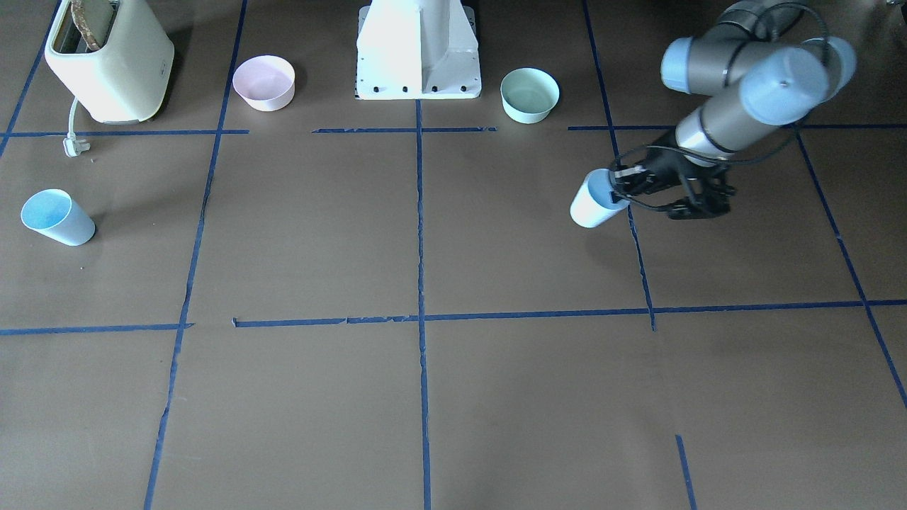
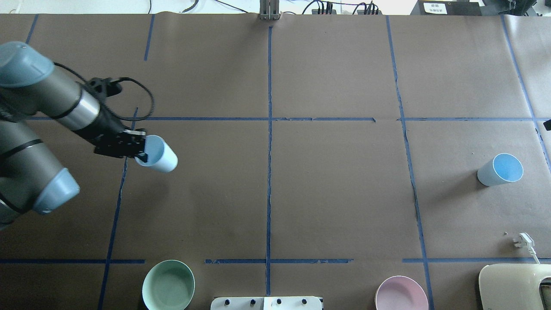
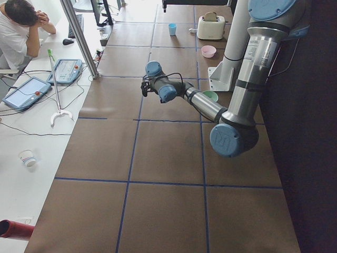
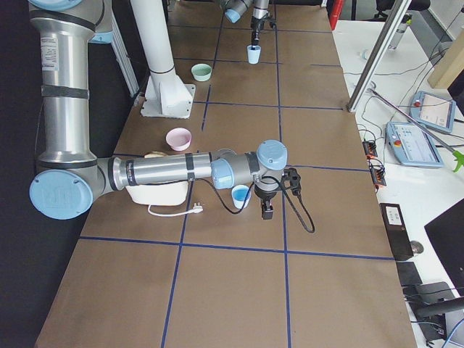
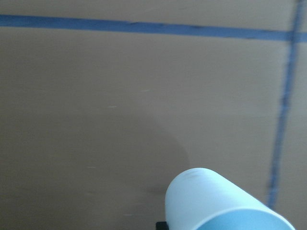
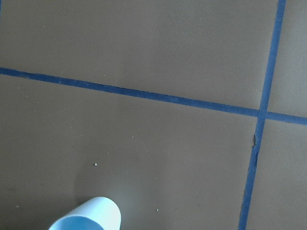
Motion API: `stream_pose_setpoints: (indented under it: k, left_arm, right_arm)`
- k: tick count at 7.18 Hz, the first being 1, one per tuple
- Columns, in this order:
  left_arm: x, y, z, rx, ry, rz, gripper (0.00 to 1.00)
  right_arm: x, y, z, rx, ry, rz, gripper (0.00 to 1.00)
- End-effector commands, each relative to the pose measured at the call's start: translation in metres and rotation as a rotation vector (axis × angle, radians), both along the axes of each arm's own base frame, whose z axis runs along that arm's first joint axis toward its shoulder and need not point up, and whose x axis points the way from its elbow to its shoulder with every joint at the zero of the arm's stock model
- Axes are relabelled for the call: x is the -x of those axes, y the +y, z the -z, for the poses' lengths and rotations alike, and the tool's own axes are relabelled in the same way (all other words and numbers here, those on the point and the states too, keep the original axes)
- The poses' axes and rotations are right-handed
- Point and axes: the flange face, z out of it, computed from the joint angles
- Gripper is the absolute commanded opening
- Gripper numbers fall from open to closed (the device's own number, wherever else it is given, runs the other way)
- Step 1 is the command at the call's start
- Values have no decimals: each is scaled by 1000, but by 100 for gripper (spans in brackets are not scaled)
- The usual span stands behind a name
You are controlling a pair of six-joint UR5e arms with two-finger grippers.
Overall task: Stack blue cups with both arms
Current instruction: 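Carry the light blue cup with the left gripper to the table center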
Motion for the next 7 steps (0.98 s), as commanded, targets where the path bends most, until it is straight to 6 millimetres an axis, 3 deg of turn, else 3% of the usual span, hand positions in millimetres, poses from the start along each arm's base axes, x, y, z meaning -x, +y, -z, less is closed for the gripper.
stream_pose_setpoints:
  k: [1,2,5,7]
  left_arm:
    - [-117,33,135,-41,-78,30,0]
    - [-138,31,147,-56,-98,40,0]
    - [-192,20,151,-67,-163,46,0]
    - [-207,33,146,-66,-170,21,3]
  right_arm:
    - [1,3,-3,1,1,8,100]
    - [1,4,-4,4,0,8,100]
    - [2,4,-3,7,-18,14,100]
    - [2,4,-3,7,-18,14,100]
